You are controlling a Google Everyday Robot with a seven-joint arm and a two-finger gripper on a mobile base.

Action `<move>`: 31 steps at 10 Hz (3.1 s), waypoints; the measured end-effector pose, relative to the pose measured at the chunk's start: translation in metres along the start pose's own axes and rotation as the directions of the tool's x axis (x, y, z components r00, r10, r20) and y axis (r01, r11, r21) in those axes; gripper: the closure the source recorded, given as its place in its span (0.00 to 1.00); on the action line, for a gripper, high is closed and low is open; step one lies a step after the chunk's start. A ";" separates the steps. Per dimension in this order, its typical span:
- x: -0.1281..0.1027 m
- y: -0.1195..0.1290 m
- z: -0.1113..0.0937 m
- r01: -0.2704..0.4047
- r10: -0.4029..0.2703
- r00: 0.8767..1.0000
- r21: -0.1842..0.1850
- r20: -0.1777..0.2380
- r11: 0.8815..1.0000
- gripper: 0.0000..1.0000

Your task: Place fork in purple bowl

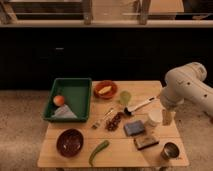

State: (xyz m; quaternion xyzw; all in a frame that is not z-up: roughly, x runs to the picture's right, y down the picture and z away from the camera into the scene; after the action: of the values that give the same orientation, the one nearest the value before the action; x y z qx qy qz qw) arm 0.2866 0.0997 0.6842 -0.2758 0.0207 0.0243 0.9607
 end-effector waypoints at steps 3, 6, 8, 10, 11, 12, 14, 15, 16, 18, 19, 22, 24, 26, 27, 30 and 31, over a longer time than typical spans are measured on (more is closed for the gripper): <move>0.000 0.000 0.001 0.000 0.000 1.000 -0.001 0.001 1.000 0.20; 0.000 0.000 0.001 0.000 0.000 1.000 -0.001 0.001 1.000 0.20; 0.000 0.000 0.001 0.000 0.000 1.000 -0.002 0.001 1.000 0.20; 0.000 0.000 0.001 0.000 0.000 1.000 -0.001 0.001 1.000 0.20; 0.000 0.000 0.001 0.000 0.000 1.000 -0.001 0.001 1.000 0.20; 0.000 0.000 0.001 0.000 0.000 1.000 -0.001 0.001 1.000 0.20; -0.001 0.001 0.001 0.005 -0.005 1.000 -0.002 -0.001 1.000 0.20; -0.008 0.003 0.003 0.029 -0.029 1.000 -0.001 -0.008 1.000 0.20; -0.021 0.006 0.005 0.065 -0.065 0.998 -0.004 -0.011 0.998 0.20; -0.033 0.011 0.007 0.089 -0.089 0.996 -0.006 -0.021 0.996 0.20; -0.033 0.013 0.007 0.097 -0.097 0.995 -0.005 -0.028 0.995 0.20; -0.044 0.009 0.012 0.149 -0.149 0.988 -0.003 -0.042 0.989 0.20; -0.058 0.004 0.016 0.195 -0.195 0.979 -0.006 -0.056 0.981 0.20; -0.061 0.007 0.018 0.219 -0.219 0.973 -0.013 -0.067 0.976 0.20; -0.066 0.005 0.019 0.235 -0.236 0.969 -0.016 -0.076 0.972 0.20; -0.086 -0.015 0.022 0.289 -0.289 0.952 -0.017 -0.096 0.957 0.20; -0.086 -0.015 0.023 0.300 -0.301 0.948 -0.022 -0.105 0.954 0.20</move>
State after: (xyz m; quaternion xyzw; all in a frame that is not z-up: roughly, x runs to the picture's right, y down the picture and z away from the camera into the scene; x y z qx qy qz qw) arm 0.2020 0.0959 0.7160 -0.2795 0.0298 -0.1370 0.9498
